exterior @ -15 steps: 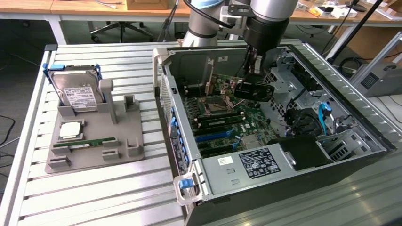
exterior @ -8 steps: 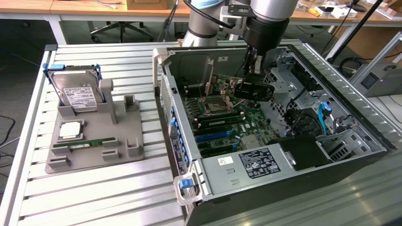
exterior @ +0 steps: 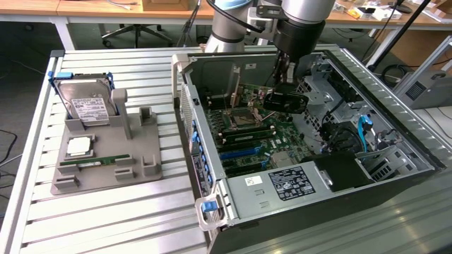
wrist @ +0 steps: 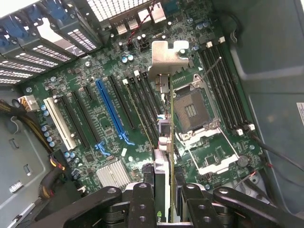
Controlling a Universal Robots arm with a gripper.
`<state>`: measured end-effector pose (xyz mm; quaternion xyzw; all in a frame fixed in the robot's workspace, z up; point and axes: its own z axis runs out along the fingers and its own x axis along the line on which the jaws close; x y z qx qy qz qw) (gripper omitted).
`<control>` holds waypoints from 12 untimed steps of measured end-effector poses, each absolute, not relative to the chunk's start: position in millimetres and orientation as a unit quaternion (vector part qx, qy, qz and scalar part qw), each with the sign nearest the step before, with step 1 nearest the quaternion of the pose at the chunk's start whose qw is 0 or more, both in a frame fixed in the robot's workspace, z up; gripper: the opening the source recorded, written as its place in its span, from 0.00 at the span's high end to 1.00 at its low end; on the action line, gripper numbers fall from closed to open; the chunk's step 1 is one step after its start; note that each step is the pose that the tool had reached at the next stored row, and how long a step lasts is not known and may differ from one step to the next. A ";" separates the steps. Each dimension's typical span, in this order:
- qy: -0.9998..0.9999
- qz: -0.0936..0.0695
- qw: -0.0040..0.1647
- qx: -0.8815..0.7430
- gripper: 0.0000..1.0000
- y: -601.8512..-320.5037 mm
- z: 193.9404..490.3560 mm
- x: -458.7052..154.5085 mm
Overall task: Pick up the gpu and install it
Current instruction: 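Insert the gpu into the slot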
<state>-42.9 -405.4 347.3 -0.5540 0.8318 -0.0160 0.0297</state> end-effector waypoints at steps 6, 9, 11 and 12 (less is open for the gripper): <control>0.829 -0.016 0.030 -0.558 0.73 -405.4 347.3 -42.9; 0.827 -0.016 0.030 -0.561 0.73 -405.4 347.3 -42.8; 0.826 -0.016 0.030 -0.563 0.73 -405.4 347.3 -42.9; 0.825 -0.016 0.030 -0.564 0.73 -405.4 347.3 -42.9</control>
